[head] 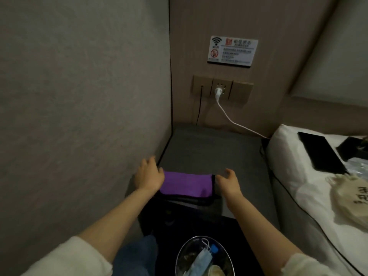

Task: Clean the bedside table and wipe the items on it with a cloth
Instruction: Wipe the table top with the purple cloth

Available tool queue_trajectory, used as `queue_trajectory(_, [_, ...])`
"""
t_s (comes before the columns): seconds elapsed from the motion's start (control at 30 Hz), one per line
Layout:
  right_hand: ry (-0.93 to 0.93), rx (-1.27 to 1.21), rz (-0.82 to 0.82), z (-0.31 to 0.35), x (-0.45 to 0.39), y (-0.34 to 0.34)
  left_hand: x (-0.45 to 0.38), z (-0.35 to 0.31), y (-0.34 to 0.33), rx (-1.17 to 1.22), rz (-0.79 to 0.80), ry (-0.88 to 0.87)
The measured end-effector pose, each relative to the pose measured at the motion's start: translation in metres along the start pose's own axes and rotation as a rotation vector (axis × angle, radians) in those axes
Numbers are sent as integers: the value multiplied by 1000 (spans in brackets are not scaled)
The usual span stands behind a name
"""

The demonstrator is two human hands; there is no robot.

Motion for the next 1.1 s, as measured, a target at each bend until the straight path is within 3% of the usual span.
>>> queue_trajectory(0.1, [304, 518, -10, 1, 0, -16, 18, 6, -44, -299, 282, -183])
queue_trajectory(0.2, [521, 959, 69, -12, 5, -48, 44, 30, -91, -398, 566, -183])
queue_trajectory(0.33, [501, 1221, 218, -41, 12, -69, 53, 55, -99, -405, 528, -247])
queue_trajectory(0.47, [642, 1255, -52, -30, 25, -76, 46, 43, -82, -409, 348, -338])
queue_trajectory(0.53, [667, 1193, -80, -25, 21, -79, 41, 29, -80, -401, 238, -349])
queue_trajectory(0.73, [521, 1153, -22, -55, -4, -90, 31, 38, -110, -425, 374, -320])
queue_trajectory(1.1, [522, 1165, 47, 3, -109, -96, -69, 9, -132, -445, 507, -183])
Point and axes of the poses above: each hand's wrist, its own x-axis away from the middle knuckle, its own y-axis out of the back of the hand, z = x × y, the point moved 5 cm from there along -x, towards the middle knuckle, and after that the axes turned 11 degrees about x, right-handed, at the moved point
